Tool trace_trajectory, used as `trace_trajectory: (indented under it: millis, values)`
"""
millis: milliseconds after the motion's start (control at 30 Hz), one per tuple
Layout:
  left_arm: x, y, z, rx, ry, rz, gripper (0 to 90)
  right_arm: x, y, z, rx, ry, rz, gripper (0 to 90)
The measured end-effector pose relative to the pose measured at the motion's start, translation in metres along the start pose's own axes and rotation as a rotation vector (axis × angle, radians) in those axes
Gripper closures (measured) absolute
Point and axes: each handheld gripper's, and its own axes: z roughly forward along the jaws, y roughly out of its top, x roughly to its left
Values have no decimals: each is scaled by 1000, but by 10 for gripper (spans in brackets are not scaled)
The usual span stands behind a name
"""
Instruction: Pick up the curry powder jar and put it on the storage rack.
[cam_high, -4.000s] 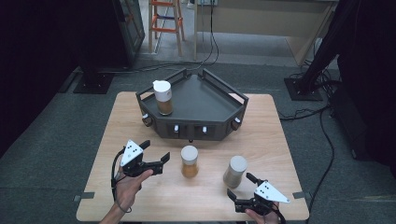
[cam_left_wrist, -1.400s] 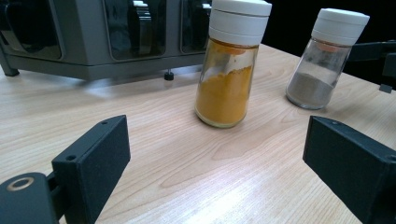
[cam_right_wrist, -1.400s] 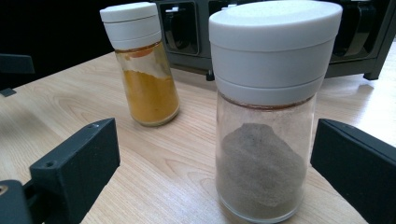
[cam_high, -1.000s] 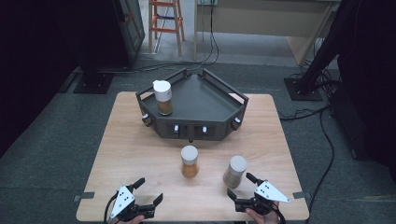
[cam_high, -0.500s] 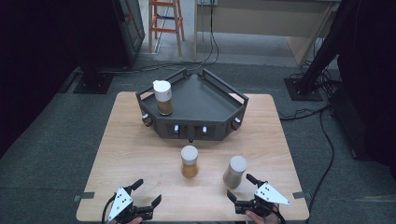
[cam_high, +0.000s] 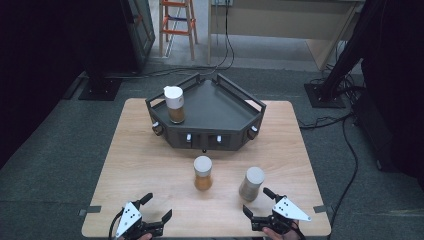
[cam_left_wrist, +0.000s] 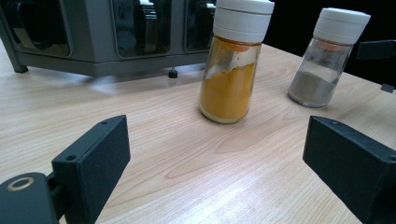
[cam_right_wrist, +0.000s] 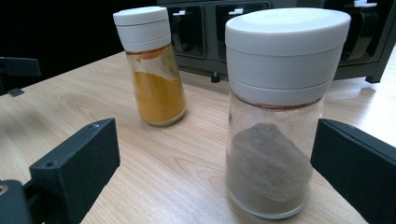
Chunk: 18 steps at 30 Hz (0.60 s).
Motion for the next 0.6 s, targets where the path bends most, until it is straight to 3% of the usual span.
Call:
trace_trajectory:
  millis: [600]
  values:
    - [0, 0, -1, -9, 6, 0, 73, 6, 2, -3, -3, 20, -7, 12]
